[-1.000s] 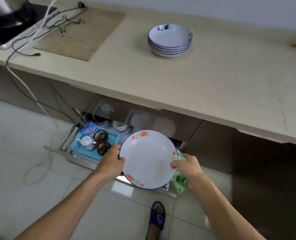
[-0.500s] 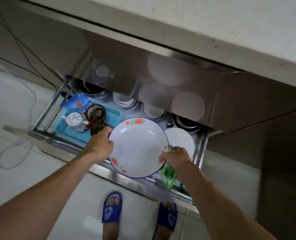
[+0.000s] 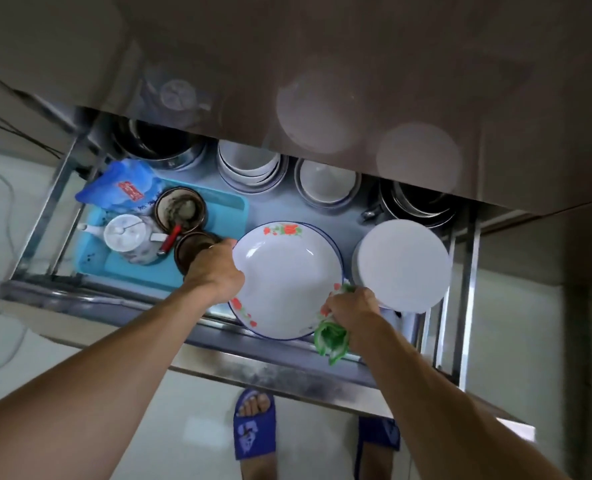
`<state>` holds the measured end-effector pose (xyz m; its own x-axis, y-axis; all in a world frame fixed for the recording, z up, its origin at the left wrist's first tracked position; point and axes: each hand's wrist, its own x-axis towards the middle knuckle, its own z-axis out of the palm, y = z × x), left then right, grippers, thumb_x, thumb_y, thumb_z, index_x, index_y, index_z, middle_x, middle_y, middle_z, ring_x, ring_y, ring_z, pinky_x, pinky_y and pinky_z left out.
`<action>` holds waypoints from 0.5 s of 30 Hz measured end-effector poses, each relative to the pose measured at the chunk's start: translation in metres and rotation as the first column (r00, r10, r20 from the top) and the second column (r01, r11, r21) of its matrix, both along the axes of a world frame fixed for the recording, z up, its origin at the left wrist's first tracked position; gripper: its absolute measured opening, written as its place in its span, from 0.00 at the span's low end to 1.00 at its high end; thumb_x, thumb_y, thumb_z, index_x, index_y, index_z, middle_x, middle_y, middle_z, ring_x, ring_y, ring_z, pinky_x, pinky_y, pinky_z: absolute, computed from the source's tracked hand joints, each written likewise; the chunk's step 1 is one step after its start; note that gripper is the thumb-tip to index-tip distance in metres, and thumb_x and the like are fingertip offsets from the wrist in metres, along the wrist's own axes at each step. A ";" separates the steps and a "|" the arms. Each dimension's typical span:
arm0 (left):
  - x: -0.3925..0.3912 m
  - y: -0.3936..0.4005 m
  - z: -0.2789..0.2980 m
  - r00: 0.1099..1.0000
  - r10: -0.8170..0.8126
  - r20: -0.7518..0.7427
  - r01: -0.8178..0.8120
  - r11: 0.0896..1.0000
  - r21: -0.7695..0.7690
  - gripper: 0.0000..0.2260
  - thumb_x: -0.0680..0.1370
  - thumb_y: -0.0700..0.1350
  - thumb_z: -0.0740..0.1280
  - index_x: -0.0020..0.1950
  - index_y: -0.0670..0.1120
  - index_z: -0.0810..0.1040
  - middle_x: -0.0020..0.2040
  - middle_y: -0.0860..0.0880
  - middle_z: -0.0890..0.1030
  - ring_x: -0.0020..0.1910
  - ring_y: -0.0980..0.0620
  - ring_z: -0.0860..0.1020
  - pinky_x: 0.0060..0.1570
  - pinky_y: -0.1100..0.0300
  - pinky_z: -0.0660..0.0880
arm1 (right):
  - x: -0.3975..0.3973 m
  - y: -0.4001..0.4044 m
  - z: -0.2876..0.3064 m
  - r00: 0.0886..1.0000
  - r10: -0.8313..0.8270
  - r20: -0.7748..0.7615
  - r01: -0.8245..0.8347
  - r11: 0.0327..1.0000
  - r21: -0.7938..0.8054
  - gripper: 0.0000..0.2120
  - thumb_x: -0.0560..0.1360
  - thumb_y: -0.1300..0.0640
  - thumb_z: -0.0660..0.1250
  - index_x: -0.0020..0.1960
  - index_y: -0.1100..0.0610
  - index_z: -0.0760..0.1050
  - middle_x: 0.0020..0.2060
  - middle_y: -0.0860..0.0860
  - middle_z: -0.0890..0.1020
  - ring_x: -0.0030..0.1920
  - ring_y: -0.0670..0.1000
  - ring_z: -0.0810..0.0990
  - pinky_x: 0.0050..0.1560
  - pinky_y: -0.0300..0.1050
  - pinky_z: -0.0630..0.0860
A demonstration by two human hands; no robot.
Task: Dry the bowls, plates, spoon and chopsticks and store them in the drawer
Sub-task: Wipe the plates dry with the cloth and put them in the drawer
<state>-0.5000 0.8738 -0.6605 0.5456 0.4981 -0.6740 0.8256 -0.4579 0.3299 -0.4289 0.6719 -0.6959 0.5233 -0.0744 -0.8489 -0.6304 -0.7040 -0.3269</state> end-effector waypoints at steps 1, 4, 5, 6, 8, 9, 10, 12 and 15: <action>0.000 0.000 -0.005 1.000 -0.013 0.007 0.012 1.000 0.009 0.22 0.73 0.35 0.62 0.66 0.47 0.75 0.61 0.43 0.81 0.62 0.40 0.77 0.62 0.50 0.75 | -0.001 0.004 -0.005 1.000 0.012 0.011 -0.012 0.999 -0.041 0.19 0.73 0.62 0.69 0.63 0.62 0.74 0.55 0.59 0.81 0.51 0.57 0.81 0.50 0.51 0.80; 0.004 0.002 -0.022 0.999 -0.040 0.029 0.039 0.999 0.034 0.24 0.73 0.35 0.62 0.69 0.48 0.73 0.62 0.43 0.79 0.63 0.40 0.75 0.63 0.49 0.74 | -0.001 0.009 -0.022 1.000 -0.009 0.023 0.012 0.994 -0.107 0.20 0.73 0.62 0.70 0.64 0.61 0.73 0.58 0.60 0.81 0.58 0.62 0.80 0.60 0.57 0.78; 0.005 0.002 -0.027 0.998 -0.051 0.023 0.050 0.998 0.038 0.26 0.73 0.35 0.61 0.71 0.49 0.72 0.63 0.42 0.78 0.64 0.39 0.75 0.64 0.49 0.73 | -0.001 0.009 -0.025 0.999 -0.026 0.023 0.028 0.992 -0.122 0.19 0.73 0.62 0.71 0.63 0.60 0.74 0.58 0.59 0.81 0.58 0.62 0.80 0.60 0.56 0.78; 0.008 0.003 -0.032 0.997 -0.072 0.017 0.072 0.997 0.042 0.26 0.74 0.35 0.61 0.72 0.49 0.70 0.64 0.42 0.77 0.65 0.39 0.74 0.64 0.50 0.73 | -0.001 0.009 -0.029 0.999 -0.041 0.024 0.044 0.990 -0.137 0.18 0.73 0.62 0.71 0.62 0.61 0.75 0.57 0.59 0.81 0.58 0.61 0.80 0.60 0.55 0.78; 0.011 0.003 -0.041 0.994 -0.112 0.021 0.111 0.993 0.047 0.27 0.75 0.36 0.62 0.74 0.49 0.69 0.65 0.41 0.76 0.66 0.39 0.73 0.64 0.51 0.71 | -0.002 0.009 -0.039 0.996 -0.084 0.016 0.085 0.984 -0.156 0.17 0.72 0.61 0.72 0.59 0.61 0.76 0.54 0.58 0.82 0.57 0.60 0.81 0.60 0.55 0.79; 0.013 0.003 -0.046 0.991 -0.129 0.026 0.127 0.991 0.049 0.26 0.76 0.36 0.62 0.74 0.49 0.69 0.65 0.41 0.76 0.66 0.39 0.73 0.64 0.50 0.72 | -0.003 0.009 -0.046 0.993 -0.120 0.008 0.120 0.982 -0.148 0.16 0.71 0.61 0.73 0.58 0.61 0.77 0.52 0.57 0.83 0.56 0.60 0.82 0.58 0.55 0.80; 0.015 0.003 -0.050 0.989 -0.147 0.034 0.145 0.988 0.060 0.25 0.76 0.36 0.63 0.72 0.48 0.70 0.65 0.40 0.77 0.65 0.38 0.74 0.64 0.49 0.73 | -0.004 0.009 -0.054 0.989 -0.145 -0.005 0.143 0.980 -0.138 0.16 0.70 0.61 0.73 0.57 0.60 0.78 0.51 0.58 0.83 0.54 0.60 0.82 0.57 0.56 0.80; 0.019 0.002 -0.057 0.982 -0.182 0.050 0.177 0.980 0.095 0.21 0.76 0.35 0.64 0.69 0.47 0.71 0.63 0.40 0.77 0.63 0.38 0.75 0.63 0.48 0.74 | -0.006 0.008 -0.066 0.984 -0.175 -0.023 0.170 0.976 -0.139 0.15 0.71 0.59 0.71 0.57 0.59 0.78 0.51 0.59 0.84 0.53 0.61 0.83 0.57 0.57 0.80; 0.028 -0.002 -0.063 0.972 -0.228 0.057 0.216 0.962 0.168 0.21 0.76 0.35 0.64 0.69 0.45 0.71 0.61 0.39 0.76 0.62 0.38 0.75 0.61 0.49 0.71 | -0.005 0.011 -0.067 0.980 -0.196 -0.014 0.192 0.969 -0.154 0.14 0.73 0.59 0.71 0.57 0.59 0.78 0.52 0.59 0.83 0.54 0.61 0.82 0.59 0.56 0.80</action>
